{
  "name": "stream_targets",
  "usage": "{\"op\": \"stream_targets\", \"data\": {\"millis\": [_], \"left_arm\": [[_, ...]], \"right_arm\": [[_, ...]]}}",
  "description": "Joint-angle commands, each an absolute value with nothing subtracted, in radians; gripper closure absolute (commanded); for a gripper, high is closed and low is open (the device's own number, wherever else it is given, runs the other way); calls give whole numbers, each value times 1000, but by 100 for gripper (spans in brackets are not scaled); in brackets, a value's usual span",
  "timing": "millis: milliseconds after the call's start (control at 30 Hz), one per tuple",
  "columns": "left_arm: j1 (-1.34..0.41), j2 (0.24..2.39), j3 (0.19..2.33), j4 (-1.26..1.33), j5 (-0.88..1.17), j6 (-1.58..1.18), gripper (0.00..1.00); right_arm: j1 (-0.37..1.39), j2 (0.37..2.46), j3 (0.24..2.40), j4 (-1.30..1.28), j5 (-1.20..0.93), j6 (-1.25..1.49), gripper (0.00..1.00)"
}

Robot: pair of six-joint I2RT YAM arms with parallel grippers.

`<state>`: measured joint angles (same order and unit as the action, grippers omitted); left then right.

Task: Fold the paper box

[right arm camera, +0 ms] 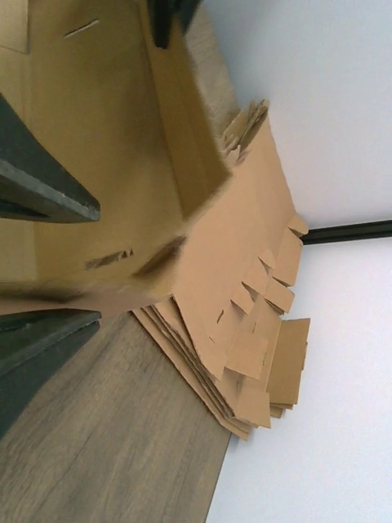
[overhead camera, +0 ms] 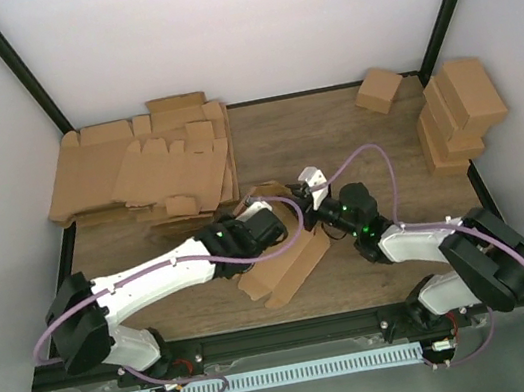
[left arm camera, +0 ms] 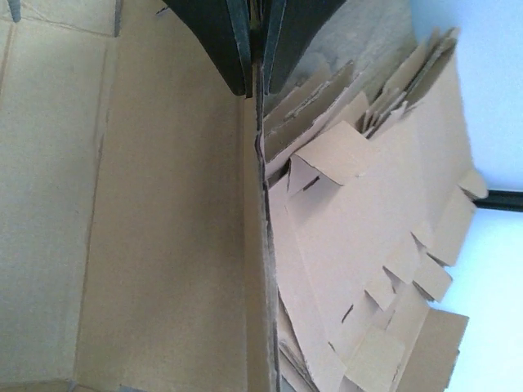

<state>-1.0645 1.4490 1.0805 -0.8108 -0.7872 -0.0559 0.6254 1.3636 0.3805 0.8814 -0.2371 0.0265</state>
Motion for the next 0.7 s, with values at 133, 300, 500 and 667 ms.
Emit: {"op": "stream_targets", "data": {"millis": [133, 300, 500, 667], "left_arm": [[-1154, 1525, 1088, -837, -976, -47, 96], [-1183, 1536, 1082, -823, -1002, -28, 96], [-1237, 1532, 1067, -807, -1065, -11, 96], [-1276, 1583, 1060, -805, -1097, -10, 96]], "right_arm": [[525, 1236, 333, 857, -177, 144, 53], [376, 1250, 384, 728, -297, 244, 48], [221, 1447, 622, 444, -597, 270, 52], [219, 1696, 861, 252, -894, 231, 65]]}}
